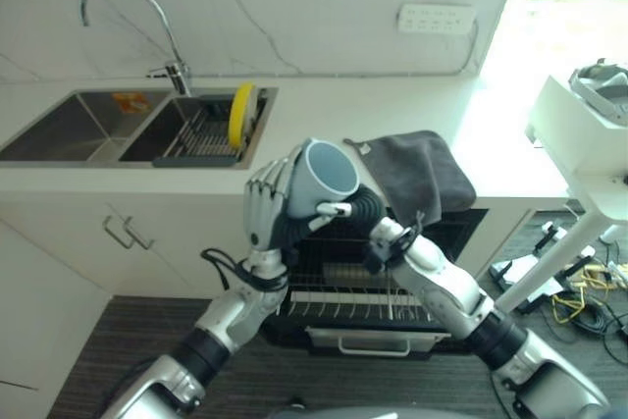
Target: Place the dishes in the dishwasher.
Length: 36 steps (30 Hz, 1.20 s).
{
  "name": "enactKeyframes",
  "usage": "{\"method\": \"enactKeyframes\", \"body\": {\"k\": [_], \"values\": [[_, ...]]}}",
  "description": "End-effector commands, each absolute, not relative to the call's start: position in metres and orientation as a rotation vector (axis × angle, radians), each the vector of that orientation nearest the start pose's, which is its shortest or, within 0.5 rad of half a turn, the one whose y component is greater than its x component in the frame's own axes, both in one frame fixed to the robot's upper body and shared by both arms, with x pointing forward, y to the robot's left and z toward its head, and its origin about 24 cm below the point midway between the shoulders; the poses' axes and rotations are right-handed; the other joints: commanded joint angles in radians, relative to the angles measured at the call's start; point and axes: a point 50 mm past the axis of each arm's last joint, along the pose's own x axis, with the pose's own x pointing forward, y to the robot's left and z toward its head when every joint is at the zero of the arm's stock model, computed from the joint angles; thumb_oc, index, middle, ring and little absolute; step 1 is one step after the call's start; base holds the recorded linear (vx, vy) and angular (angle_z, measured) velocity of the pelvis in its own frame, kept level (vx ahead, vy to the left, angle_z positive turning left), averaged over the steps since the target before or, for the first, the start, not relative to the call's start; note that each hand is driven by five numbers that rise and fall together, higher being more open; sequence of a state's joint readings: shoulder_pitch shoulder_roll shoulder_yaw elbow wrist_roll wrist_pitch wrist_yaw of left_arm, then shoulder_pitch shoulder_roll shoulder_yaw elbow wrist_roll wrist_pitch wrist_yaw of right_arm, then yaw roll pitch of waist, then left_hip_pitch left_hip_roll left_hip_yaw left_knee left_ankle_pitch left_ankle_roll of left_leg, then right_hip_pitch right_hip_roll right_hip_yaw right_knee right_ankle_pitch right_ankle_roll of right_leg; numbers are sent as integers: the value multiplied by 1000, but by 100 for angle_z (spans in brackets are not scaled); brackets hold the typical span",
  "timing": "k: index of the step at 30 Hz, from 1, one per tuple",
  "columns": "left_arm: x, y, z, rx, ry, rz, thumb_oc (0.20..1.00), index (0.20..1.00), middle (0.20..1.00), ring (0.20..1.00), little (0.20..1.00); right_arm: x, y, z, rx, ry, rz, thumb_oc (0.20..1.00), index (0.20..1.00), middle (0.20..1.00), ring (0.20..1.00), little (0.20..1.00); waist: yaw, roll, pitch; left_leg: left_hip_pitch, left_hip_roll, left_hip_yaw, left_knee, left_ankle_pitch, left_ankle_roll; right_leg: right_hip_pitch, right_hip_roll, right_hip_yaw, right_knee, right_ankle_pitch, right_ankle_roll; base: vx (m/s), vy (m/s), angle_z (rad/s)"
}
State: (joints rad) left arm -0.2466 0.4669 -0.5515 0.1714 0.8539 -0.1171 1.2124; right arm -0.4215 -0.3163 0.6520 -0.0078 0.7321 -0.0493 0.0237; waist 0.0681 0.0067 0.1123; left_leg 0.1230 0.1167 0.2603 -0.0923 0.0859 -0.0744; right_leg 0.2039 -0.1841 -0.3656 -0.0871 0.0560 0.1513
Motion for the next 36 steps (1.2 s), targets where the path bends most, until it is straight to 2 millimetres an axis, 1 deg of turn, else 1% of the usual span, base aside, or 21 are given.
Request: {"method": "enactKeyframes", "body": {"k": [1, 2, 9, 12, 16, 24, 29, 30, 31, 32, 34, 36], "values": [[266, 101, 101, 974, -1182, 286, 200, 200, 200, 200, 200, 270, 5, 167, 378, -291, 920, 1000, 1000, 1000, 1000, 1000, 36, -17, 24, 27, 0, -40, 68, -104, 2, -26, -57, -10, 102, -64, 6, 0, 0, 0], [266, 97, 102, 970, -1195, 272, 200, 200, 200, 200, 200, 269, 8, 168, 397, -296, 922, 1000, 1000, 1000, 1000, 1000, 38, -14, 26, 26, -5, -41, 67, -104, 5, -27, -65, -13, 105, -61, 11, 0, 0, 0], [265, 85, 103, 968, -1210, 191, 200, 200, 200, 200, 200, 267, 14, 178, 456, -334, 902, 1000, 1000, 1000, 1000, 1000, 47, -5, 29, 21, -23, -40, 63, -106, 18, -32, -95, -34, 119, -51, 32, -2, -1, 2], [264, 87, 101, 958, -1205, 186, 200, 200, 200, 200, 200, 267, 15, 184, 493, -350, 881, 1000, 1000, 1000, 1000, 1000, 53, 1, 33, 17, -31, -41, 64, -107, 23, -35, -105, -40, 122, -47, 40, -5, 5, 12], [263, 89, 100, 934, -1199, 191, 200, 200, 200, 200, 200, 267, 18, 185, 507, -357, 854, 1000, 1000, 1000, 1000, 1000, 62, 3, 37, 12, -31, -42, 71, -108, 26, -36, -107, -40, 125, -45, 39, -2, 1, 9], [261, 96, 91, 933, -1158, 212, 200, 200, 200, 200, 200, 270, 8, 188, 587, -383, 817, 1000, 1000, 1000, 1000, 1000, 63, -3, 40, 13, -26, -40, 73, -108, 26, -37, -101, -34, 127, -50, 35, 0, 0, 0], [257, 95, 88, 941, -1172, 190, 200, 200, 200, 200, 200, 266, 9, 191, 595, -399, 837, 1000, 1000, 1000, 1000, 1000, 67, 1, 45, 9, -33, -37, 76, -110, 29, -37, -114, -47, 130, -41, 38, 0, 0, 0], [257, 96, 87, 942, -1173, 185, 200, 200, 200, 200, 200, 266, 9, 191, 593, -400, 839, 533, 533, 533, 533, 533, 69, 1, 46, 8, -35, -37, 76, -110, 29, -37, -117, -49, 131, -39, 38, 0, 0, 0], [257, 96, 87, 943, -1175, 182, 200, 200, 200, 200, 200, 265, 10, 192, 592, -404, 839, 420, 420, 420, 420, 420, 71, 2, 48, 7, -36, -38, 77, -110, 29, -37, -119, -52, 131, -37, 38, 0, 0, 0], [256, 96, 86, 942, -1176, 182, 200, 200, 200, 200, 200, 265, 11, 192, 591, -406, 840, 200, 200, 200, 200, 200, 72, 2, 48, 6, -37, -38, 77, -110, 29, -37, -120, -53, 131, -36, 38, 0, 0, 0], [255, 97, 85, 945, -1183, 184, 200, 200, 200, 200, 200, 264, 12, 194, 595, -431, 850, 200, 200, 200, 200, 200, 75, 3, 51, 10, -39, -39, 76, -112, 30, -33, -122, -55, 133, -38, 39, 0, 0, 0], [256, 97, 87, 942, -1185, 188, 200, 200, 200, 200, 200, 261, 11, 201, 579, -501, 867, 200, 200, 200, 200, 200, 78, 3, 50, 9, -39, -40, 75, -113, 30, -34, -125, -58, 133, -36, 40, 0, 0, 0]]}}
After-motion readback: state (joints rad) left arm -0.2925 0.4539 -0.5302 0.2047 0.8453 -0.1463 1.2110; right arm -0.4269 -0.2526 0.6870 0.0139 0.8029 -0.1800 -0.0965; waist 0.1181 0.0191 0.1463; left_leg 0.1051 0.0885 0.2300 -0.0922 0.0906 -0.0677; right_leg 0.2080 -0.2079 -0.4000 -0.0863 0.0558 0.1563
